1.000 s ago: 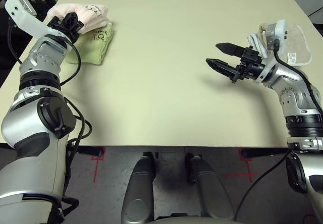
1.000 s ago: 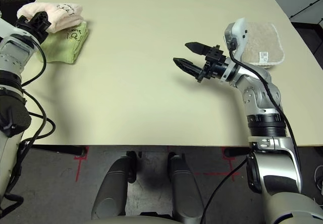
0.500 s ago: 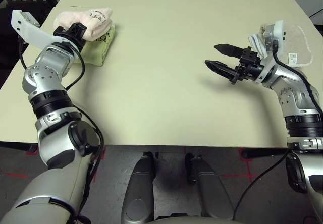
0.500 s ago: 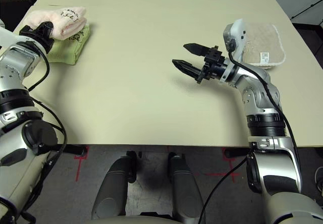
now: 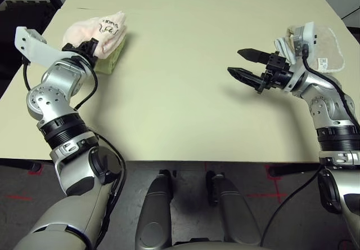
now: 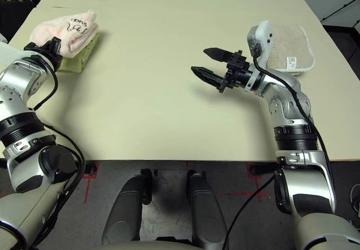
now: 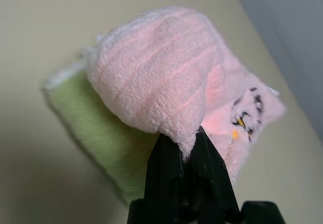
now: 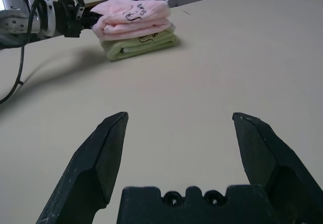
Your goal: Fold the towel and set it aside.
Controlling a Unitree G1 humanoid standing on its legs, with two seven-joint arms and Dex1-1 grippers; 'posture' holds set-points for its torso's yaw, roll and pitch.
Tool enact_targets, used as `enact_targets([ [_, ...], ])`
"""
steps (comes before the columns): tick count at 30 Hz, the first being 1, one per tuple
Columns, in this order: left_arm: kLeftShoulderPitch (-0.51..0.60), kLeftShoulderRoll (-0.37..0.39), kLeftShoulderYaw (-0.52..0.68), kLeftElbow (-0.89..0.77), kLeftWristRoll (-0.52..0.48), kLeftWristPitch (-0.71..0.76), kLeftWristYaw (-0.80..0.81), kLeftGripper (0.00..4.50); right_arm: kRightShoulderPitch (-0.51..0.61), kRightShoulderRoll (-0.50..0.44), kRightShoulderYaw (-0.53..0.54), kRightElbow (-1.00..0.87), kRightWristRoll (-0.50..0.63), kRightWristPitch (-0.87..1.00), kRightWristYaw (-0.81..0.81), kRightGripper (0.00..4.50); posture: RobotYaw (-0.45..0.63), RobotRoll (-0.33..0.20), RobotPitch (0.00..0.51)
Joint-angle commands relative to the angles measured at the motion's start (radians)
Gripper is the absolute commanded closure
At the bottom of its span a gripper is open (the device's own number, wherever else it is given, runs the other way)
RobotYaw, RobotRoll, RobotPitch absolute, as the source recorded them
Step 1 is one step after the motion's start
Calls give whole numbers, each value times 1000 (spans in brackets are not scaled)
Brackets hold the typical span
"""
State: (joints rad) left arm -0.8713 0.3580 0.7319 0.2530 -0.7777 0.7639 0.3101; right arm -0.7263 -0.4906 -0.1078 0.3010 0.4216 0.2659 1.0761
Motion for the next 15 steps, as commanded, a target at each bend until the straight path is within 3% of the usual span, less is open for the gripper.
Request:
enact_targets([
  [1,25,-5,0,-9,-4,4,22,4486,4,-11,5,7,-2,-8,9,0,85,0,222],
  [5,17,-23,12,-3,-44,34,49,4486,3,-10,7,6,-4,-9,11,0,85,0,222],
  [8,0,-45,19,1,-88,52,65,3665,2,-11,7,7,-6,-10,11,0,83,0,223],
  [15,-52,-124,19,-23,-169,57,144,953,6,-13,6,2,-7,-8,11,0,76,0,224],
])
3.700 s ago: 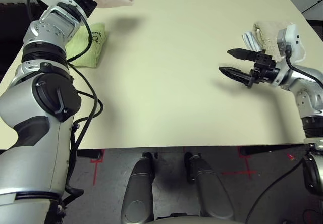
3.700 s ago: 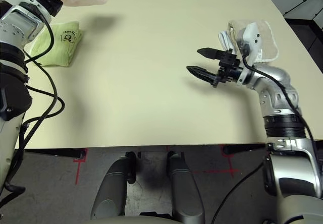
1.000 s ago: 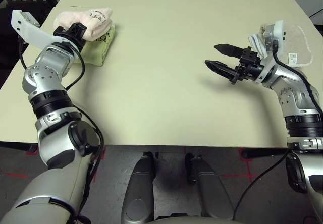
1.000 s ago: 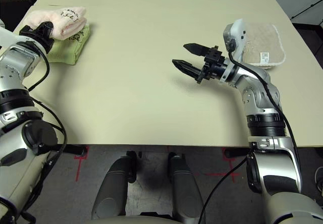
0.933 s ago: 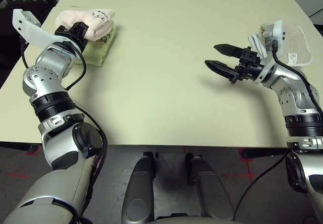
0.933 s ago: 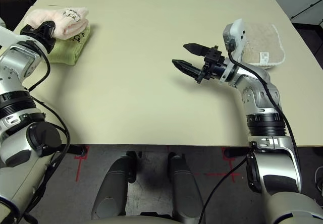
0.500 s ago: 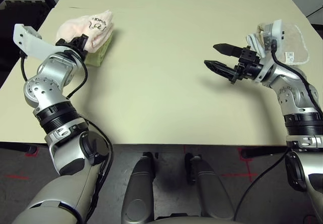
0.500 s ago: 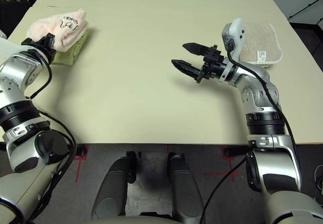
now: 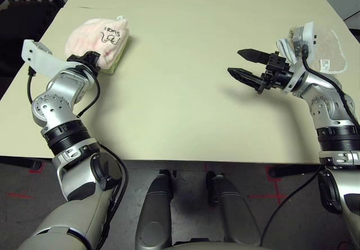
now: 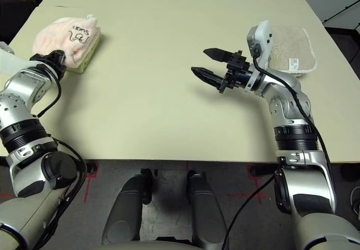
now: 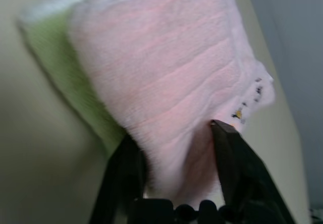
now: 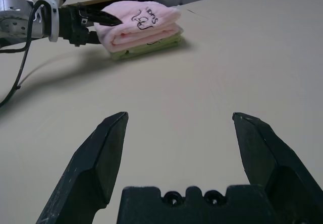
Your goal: Fold the towel and set it aside.
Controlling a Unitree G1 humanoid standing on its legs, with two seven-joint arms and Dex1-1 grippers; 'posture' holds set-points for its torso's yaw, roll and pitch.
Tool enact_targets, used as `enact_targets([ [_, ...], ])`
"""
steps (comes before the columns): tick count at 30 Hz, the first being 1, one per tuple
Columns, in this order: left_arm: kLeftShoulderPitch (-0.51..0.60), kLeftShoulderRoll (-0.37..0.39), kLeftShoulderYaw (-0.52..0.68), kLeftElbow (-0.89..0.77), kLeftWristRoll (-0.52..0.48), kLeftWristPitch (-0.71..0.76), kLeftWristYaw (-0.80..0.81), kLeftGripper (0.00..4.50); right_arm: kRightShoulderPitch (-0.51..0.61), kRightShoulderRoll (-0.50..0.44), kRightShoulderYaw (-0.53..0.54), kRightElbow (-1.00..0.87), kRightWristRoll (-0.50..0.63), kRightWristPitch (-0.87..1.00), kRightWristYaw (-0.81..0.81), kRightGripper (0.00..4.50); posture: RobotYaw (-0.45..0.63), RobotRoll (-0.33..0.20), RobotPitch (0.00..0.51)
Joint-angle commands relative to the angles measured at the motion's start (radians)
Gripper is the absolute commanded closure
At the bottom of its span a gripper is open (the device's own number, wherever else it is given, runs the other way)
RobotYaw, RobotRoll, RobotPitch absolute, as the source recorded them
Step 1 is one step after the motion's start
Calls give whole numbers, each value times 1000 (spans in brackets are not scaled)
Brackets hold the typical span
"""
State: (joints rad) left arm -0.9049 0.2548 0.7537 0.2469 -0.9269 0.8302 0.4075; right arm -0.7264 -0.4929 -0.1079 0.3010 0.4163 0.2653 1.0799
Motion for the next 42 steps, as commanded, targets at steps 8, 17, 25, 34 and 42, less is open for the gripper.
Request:
enact_targets([
  [8,-25,2,-26,14,13,24,169,33,6,-8,4,-7,3,-6,0,0,75,0,223],
  [17,-80,234,-78,-17,-113,463,59,33,0,5,8,5,2,-18,0,0,94,0,219],
  [25,-117,579,-476,-192,-98,561,-575,33,-13,20,5,26,2,-35,-6,0,111,0,214],
  [34,-25,704,-622,-266,-4,381,-1049,33,-40,59,-31,30,19,-31,-100,0,97,0,202],
  [42,79,617,-682,-264,156,268,-1041,33,-30,57,-33,8,22,-25,-112,0,96,0,200],
])
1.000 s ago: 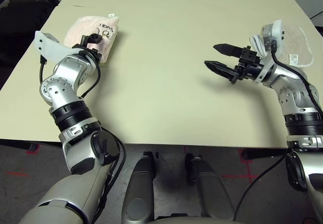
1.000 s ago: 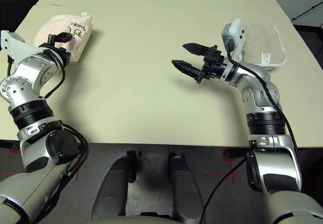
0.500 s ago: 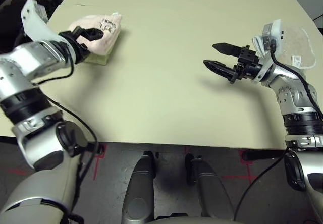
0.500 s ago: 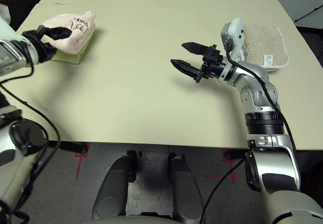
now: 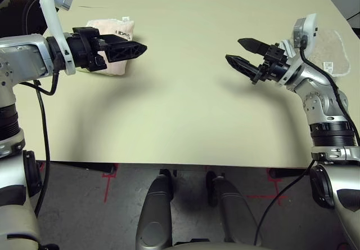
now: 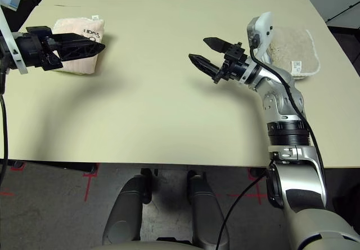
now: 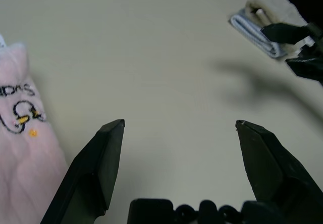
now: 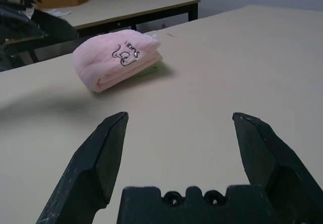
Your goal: Fold the towel and set it aside.
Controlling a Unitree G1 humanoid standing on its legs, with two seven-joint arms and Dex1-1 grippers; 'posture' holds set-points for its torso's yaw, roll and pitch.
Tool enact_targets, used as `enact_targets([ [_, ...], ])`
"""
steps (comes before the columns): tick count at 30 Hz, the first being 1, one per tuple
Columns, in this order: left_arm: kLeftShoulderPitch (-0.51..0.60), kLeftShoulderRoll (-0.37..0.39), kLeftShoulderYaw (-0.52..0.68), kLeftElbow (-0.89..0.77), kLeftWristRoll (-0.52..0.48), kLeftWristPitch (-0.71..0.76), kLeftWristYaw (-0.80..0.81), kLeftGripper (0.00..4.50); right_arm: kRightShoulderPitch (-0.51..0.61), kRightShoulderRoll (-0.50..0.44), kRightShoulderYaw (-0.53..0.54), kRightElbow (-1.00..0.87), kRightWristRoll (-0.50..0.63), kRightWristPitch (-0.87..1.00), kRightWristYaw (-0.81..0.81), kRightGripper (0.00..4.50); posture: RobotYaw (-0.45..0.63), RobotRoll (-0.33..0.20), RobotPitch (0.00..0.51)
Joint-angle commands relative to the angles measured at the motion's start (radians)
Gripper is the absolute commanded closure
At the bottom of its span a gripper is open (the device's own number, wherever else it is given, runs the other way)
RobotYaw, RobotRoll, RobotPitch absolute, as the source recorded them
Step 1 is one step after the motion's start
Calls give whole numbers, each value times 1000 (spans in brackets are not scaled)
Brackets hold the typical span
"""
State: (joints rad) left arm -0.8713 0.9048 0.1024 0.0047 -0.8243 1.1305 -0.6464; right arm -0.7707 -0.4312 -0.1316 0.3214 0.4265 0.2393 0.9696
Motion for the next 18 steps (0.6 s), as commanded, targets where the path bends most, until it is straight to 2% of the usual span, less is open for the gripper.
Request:
enact_targets([
  [1,59,-51,-34,-22,68,-40,21,33,14,-6,-9,-14,13,2,-2,0,96,0,200],
  [3,71,-108,-29,-13,110,-85,59,33,13,-5,-7,-15,13,3,-5,0,89,0,193],
  [6,105,-282,-14,56,248,-440,100,33,-8,34,-24,31,-37,-119,-95,0,81,0,192],
  [9,95,-402,14,150,353,-674,175,33,-43,80,-63,131,-129,-301,-307,0,76,0,191],
  [14,50,-490,35,398,569,-1079,373,33,-51,121,-94,282,-261,-452,-656,0,63,0,194],
  [18,22,-507,64,593,657,-1275,483,33,-53,124,-109,419,-293,-539,-761,0,61,0,194],
])
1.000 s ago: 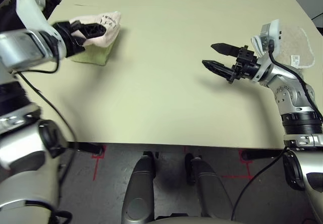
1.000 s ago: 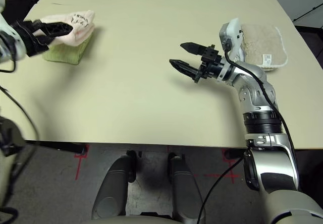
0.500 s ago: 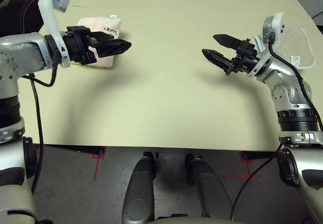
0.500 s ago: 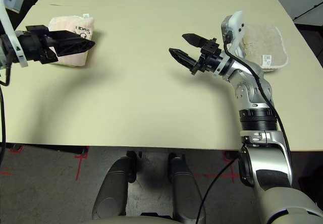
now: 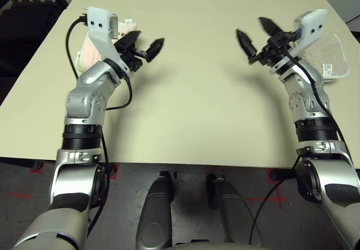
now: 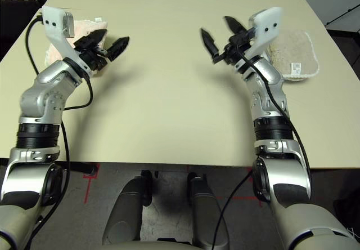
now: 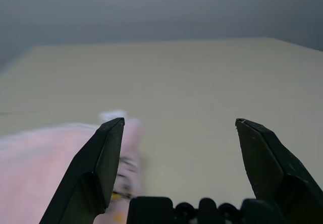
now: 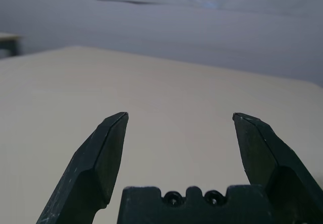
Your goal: Fold the towel and set it aside.
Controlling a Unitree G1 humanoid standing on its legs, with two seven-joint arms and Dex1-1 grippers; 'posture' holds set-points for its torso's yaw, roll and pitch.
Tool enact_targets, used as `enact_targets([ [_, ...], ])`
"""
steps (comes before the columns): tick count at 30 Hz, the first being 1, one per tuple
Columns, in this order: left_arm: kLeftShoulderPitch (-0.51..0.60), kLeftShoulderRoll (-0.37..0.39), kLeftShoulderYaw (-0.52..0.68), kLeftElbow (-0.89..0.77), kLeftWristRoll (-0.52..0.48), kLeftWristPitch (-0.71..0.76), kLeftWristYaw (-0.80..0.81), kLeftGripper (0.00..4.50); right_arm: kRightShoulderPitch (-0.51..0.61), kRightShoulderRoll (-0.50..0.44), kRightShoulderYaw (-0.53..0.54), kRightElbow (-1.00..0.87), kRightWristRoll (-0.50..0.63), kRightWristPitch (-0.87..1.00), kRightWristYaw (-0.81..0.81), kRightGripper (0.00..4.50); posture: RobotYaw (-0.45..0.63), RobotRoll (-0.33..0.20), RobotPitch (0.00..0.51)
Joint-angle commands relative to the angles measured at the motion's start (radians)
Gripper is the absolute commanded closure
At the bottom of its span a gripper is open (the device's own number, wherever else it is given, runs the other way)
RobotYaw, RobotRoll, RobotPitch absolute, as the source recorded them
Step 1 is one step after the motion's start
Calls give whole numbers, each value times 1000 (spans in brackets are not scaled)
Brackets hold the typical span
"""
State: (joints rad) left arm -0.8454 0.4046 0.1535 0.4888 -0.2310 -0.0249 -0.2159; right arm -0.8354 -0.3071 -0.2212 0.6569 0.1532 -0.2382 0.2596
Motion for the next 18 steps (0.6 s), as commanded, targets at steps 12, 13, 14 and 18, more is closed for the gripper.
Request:
enact_targets([
  [12,31,97,72,311,67,-268,-69,33,21,-125,-82,299,67,-154,115,0,53,0,199],
  [13,33,101,75,313,68,-269,-72,33,22,-129,-87,302,71,-153,119,0,53,0,199],
  [14,38,109,85,314,66,-264,-66,33,25,-134,-95,303,77,-149,118,0,50,0,201],
  [18,45,118,101,327,68,-252,-43,33,45,-129,-109,293,88,-130,106,0,45,0,202],
])
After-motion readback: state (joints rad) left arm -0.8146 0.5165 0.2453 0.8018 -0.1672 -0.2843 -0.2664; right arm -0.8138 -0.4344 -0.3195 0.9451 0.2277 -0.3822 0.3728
